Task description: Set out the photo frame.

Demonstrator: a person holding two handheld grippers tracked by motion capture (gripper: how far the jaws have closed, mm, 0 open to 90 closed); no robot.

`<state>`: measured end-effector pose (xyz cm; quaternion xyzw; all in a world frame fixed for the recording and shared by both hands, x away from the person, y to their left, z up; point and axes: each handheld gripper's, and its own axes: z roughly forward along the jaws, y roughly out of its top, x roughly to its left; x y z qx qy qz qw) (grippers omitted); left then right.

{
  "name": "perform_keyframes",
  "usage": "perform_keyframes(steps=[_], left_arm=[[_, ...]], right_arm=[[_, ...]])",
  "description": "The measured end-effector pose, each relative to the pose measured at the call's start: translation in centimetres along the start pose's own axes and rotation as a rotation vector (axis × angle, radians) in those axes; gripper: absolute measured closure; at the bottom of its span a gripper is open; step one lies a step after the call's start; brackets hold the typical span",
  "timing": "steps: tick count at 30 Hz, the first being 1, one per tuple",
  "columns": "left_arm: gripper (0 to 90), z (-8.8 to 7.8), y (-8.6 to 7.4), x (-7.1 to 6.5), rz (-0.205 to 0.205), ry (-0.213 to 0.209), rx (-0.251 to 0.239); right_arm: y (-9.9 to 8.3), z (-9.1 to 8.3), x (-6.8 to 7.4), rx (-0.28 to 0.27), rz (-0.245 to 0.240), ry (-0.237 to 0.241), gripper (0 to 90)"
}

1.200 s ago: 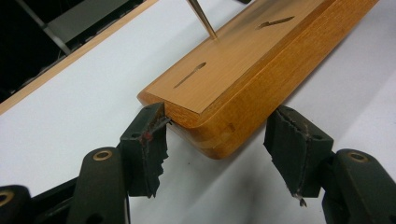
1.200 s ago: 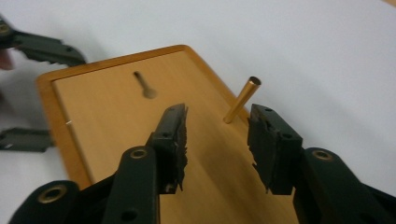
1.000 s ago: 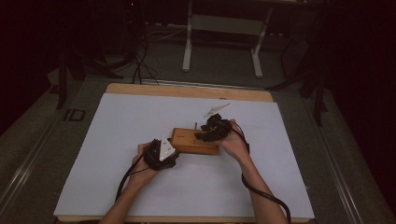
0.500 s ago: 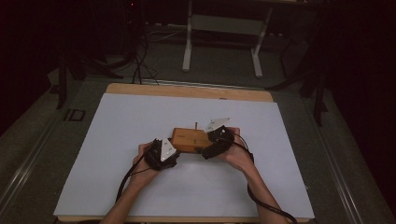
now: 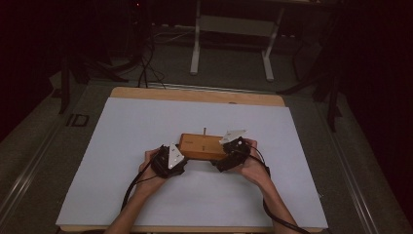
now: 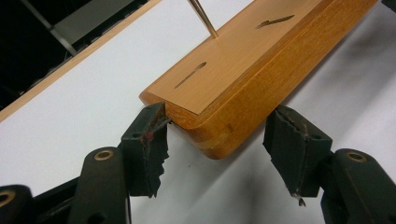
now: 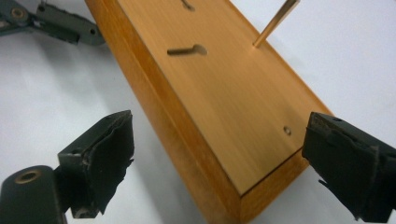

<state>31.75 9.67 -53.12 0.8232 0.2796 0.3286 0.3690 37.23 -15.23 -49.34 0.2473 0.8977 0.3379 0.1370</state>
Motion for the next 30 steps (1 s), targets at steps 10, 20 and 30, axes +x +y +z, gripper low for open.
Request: perform_keyframes(steps=[10, 20, 30], left_arm=[[40.1, 0.0, 0.0, -0.1, 0.002, 0.002, 0.002], [40.1, 0.0, 0.1, 0.0, 0.001, 0.001, 0.004], [40.0, 0.2, 0.1, 0.1, -0.005, -0.006, 0.009]], right_arm=[[-2.0, -0.2, -0.3, -0.008, 0.045, -0.037, 8.8], [-3.7, 1.0, -0.7, 0.012, 0.103, -0.020, 9.4], [-4.0, 1.4, -1.2, -0.047, 0.153, -0.051, 19.7]])
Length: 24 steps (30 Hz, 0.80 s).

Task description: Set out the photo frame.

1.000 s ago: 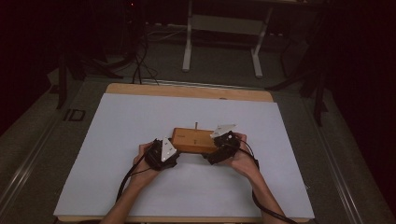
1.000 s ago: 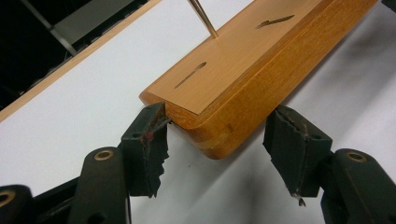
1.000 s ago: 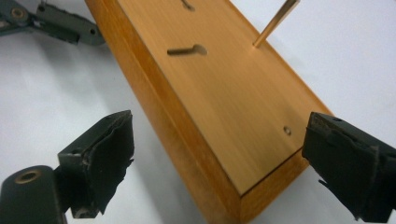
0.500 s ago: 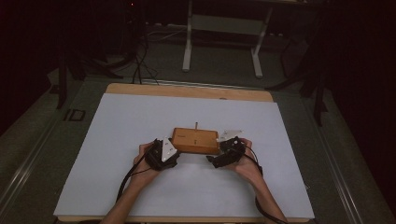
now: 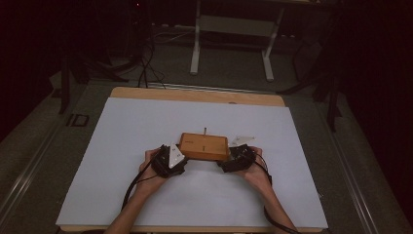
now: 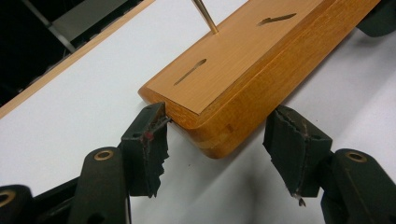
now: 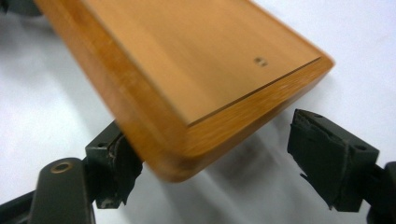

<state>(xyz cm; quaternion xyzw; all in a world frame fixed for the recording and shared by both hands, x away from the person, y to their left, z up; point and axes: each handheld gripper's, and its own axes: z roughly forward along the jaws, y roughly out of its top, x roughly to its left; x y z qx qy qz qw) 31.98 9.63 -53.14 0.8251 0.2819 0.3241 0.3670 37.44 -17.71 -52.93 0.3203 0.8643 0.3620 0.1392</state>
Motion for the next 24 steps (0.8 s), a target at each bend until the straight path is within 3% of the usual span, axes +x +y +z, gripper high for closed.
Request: perform_keyframes(steps=[24], left_arm=[[43.5, 0.1, 0.9, 0.7, -0.008, -0.006, -0.021]], right_arm=[[1.3, -0.6, -0.6, -0.042, -0.003, -0.012, 21.8]])
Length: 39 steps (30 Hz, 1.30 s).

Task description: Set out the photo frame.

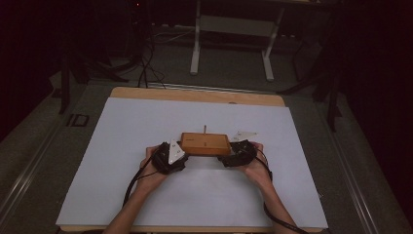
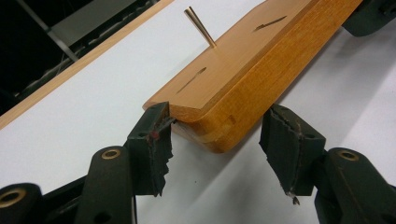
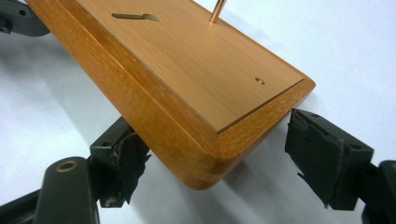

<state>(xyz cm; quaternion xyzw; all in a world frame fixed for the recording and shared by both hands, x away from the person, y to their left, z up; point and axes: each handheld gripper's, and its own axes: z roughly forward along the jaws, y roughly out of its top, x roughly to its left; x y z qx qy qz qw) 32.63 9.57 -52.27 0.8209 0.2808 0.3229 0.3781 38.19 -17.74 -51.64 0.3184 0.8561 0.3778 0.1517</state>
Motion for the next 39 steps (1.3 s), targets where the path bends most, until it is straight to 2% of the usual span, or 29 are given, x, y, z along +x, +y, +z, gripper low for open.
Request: perform_keyframes(steps=[20, 27, 39], left_arm=[[44.7, 0.1, 1.2, 0.9, -0.019, -0.008, -0.021], [45.2, 0.4, 1.4, 1.4, -0.048, -0.023, -0.025], [47.7, 0.8, 2.0, 2.3, -0.066, -0.026, -0.034]], right_arm=[[1.3, -0.3, -0.8, -0.033, -0.002, -0.003, 24.2], [1.8, -0.3, -1.1, -0.031, -0.006, -0.008, 25.3], [2.5, -0.5, -2.0, -0.059, 0.010, 0.003, 30.3]])
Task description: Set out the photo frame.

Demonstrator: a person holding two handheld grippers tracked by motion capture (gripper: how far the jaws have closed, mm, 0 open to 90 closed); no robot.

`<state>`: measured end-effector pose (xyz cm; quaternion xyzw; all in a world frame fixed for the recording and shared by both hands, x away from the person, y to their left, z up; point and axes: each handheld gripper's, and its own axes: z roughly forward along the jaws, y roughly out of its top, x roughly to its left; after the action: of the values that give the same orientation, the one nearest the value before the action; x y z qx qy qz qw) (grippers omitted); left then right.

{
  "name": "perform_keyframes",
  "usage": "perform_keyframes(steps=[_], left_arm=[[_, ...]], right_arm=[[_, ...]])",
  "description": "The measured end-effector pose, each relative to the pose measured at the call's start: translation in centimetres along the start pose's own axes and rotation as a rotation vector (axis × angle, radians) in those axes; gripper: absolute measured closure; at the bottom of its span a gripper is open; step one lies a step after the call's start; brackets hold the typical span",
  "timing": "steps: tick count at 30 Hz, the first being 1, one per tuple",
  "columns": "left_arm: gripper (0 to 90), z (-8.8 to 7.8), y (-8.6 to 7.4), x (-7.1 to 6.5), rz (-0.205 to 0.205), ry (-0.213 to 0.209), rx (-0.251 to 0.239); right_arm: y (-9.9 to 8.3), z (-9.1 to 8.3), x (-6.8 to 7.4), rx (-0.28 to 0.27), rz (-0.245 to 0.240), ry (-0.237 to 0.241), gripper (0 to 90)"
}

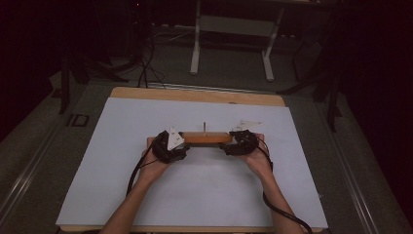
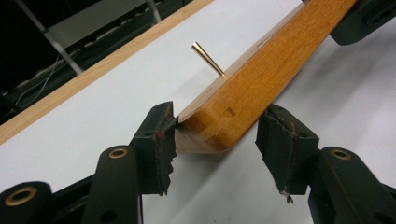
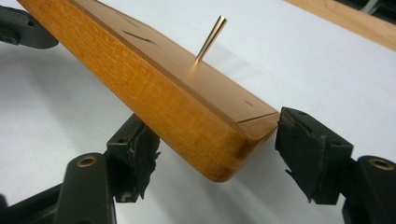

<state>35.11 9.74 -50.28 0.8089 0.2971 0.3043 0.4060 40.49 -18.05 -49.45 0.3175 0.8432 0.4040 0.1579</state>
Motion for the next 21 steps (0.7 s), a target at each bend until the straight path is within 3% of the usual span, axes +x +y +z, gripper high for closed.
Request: perform_keyframes(steps=[15, 21], left_arm=[[53.9, 1.4, 0.1, 1.2, -0.035, -0.007, 0.005], [56.9, 2.0, -0.3, 1.6, -0.042, -0.003, 0.024]], right_arm=[[0.2, 0.9, -1.5, -0.024, 0.002, 0.003, 37.6], [0.3, 1.1, -1.9, -0.042, -0.019, 0.016, 38.1]])
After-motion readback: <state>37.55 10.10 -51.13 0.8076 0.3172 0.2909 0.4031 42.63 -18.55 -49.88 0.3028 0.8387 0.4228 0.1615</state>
